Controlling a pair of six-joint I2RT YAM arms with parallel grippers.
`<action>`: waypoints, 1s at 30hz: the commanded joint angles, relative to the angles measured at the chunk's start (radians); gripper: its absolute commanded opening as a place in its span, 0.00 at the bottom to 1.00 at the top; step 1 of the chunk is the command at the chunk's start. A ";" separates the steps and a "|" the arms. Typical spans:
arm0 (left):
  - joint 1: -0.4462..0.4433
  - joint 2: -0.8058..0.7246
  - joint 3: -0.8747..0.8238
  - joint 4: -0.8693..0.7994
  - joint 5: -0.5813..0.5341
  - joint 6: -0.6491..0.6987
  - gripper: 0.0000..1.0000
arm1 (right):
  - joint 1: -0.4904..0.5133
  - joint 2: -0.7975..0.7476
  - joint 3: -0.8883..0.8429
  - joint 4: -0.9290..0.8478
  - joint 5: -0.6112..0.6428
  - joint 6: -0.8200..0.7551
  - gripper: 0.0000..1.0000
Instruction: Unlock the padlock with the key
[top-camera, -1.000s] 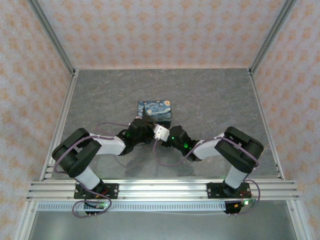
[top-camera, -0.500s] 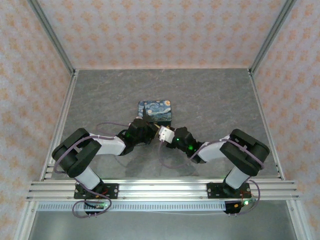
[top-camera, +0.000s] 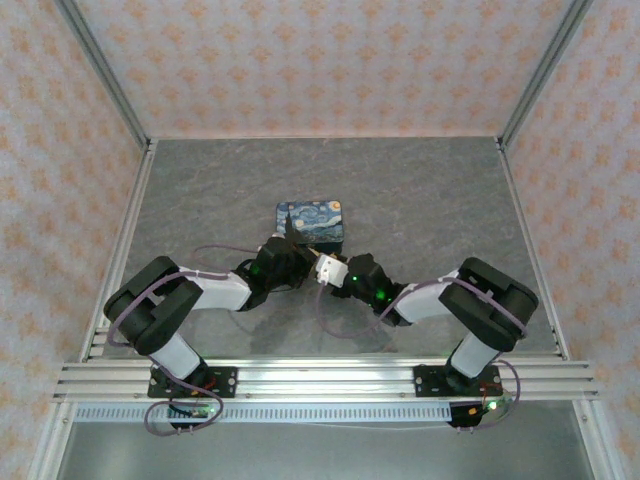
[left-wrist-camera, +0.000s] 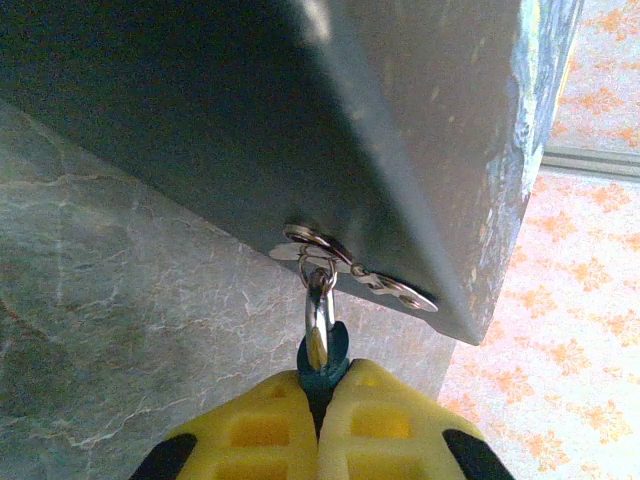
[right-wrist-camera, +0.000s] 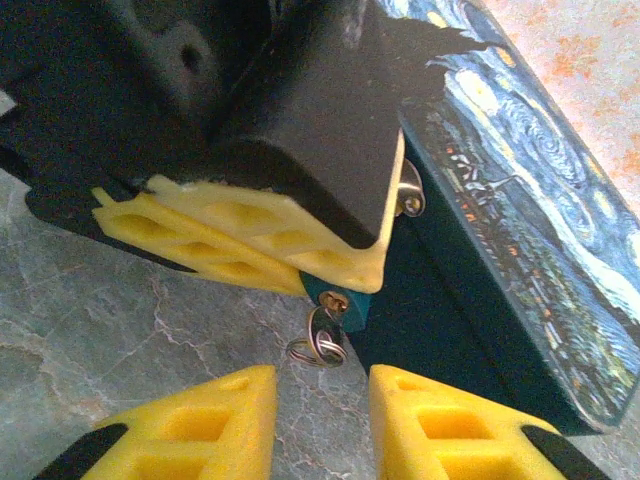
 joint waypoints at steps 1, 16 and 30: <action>-0.011 -0.013 0.015 0.007 0.005 -0.002 0.00 | -0.004 0.030 0.027 0.037 -0.008 -0.004 0.29; -0.011 -0.012 0.012 0.004 0.006 -0.001 0.00 | -0.006 0.061 0.040 0.089 0.014 0.003 0.24; -0.012 -0.013 0.008 0.009 0.008 -0.001 0.00 | -0.006 0.080 0.055 0.092 0.020 0.042 0.02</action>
